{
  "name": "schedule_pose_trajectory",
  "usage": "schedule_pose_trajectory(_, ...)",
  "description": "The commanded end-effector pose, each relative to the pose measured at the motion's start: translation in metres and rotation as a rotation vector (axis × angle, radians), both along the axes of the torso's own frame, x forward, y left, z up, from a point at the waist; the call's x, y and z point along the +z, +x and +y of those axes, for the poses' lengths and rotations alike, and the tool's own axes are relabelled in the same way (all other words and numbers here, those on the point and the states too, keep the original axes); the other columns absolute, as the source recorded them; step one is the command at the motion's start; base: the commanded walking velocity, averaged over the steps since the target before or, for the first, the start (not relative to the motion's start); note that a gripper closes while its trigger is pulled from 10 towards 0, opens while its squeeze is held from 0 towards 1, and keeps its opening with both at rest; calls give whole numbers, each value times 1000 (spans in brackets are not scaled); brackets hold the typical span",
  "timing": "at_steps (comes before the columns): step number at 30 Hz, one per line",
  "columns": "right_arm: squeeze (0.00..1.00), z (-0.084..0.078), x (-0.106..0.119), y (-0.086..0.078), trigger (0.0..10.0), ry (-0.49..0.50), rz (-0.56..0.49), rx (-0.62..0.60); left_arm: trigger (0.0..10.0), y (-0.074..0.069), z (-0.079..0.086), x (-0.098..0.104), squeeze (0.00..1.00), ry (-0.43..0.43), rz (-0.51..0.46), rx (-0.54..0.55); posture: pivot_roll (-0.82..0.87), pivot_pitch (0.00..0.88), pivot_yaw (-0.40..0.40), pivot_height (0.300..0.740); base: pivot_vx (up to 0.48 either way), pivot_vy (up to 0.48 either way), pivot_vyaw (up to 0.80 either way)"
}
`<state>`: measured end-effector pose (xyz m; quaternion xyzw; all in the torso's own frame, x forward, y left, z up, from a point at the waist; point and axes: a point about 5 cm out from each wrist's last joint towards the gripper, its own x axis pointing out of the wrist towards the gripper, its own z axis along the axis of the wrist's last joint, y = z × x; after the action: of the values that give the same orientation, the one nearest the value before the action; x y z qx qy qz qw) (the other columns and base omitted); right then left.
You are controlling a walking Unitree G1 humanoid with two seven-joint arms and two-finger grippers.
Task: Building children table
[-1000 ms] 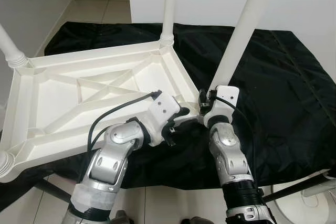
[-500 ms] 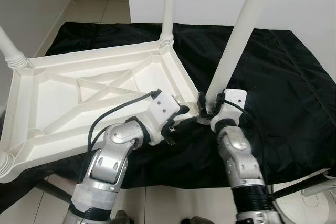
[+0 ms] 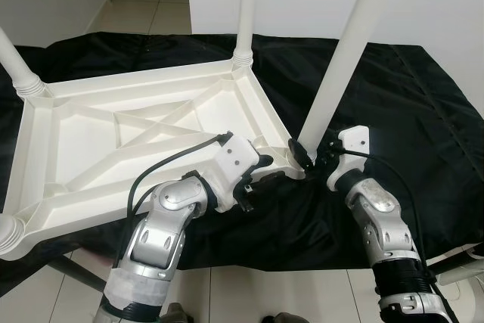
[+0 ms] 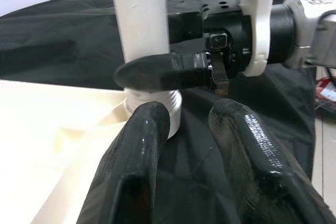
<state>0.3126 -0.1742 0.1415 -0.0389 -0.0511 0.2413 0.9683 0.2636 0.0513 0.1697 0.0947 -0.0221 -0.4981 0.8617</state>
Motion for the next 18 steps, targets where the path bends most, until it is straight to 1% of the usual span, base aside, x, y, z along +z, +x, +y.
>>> schedule_pose_trajectory(1,0,1,1,4,10000,-21,0,82,10000,7,3,1,0,-7,-28,135,-39,0,-4,740,0,0,0)
schedule_pose_trajectory(2,0,1,1,4,10000,-21,0,82,10000,7,3,1,0,-7,-28,135,-39,0,-4,740,0,0,0)
schedule_pose_trajectory(4,0,1,1,7,10000,-56,11,137,10000,7,2,2,0,-6,-30,132,-40,0,-2,740,0,0,0)
schedule_pose_trajectory(5,0,1,1,12,10000,-74,15,160,10000,8,1,3,0,-8,-34,128,-40,0,-2,740,0,0,0)
schedule_pose_trajectory(7,0,1,1,14,10000,-80,16,164,10000,8,1,3,0,-8,-35,127,-40,0,-2,740,0,0,0)
schedule_pose_trajectory(8,0,2,0,16,9529,-83,24,176,10000,8,0,4,0,-9,-37,123,-40,0,0,740,0,0,0)
schedule_pose_trajectory(9,0,2,0,18,4980,-94,21,187,10000,8,-1,4,0,-9,-38,120,-40,0,1,740,0,0,0)
schedule_pose_trajectory(11,0,3,-2,19,4980,-95,27,199,10000,8,-1,4,0,-8,-39,116,-40,0,1,740,0,0,0)
schedule_pose_trajectory(12,0,4,-3,21,2902,-101,31,205,10000,8,-2,4,0,-4,-42,110,-39,0,2,740,0,0,0)
schedule_pose_trajectory(14,0,4,-3,21,2902,-101,31,205,10000,8,-2,4,0,-4,-42,110,-39,0,2,740,0,0,0)
schedule_pose_trajectory(15,0,5,-5,22,0,-100,41,211,10000,7,-3,4,0,-2,-44,106,-38,0,0,740,0,0,0)
schedule_pose_trajectory(18,0,5,-8,23,0,-98,57,214,10000,7,-4,4,0,2,-46,102,-37,0,-3,740,0,0,0)
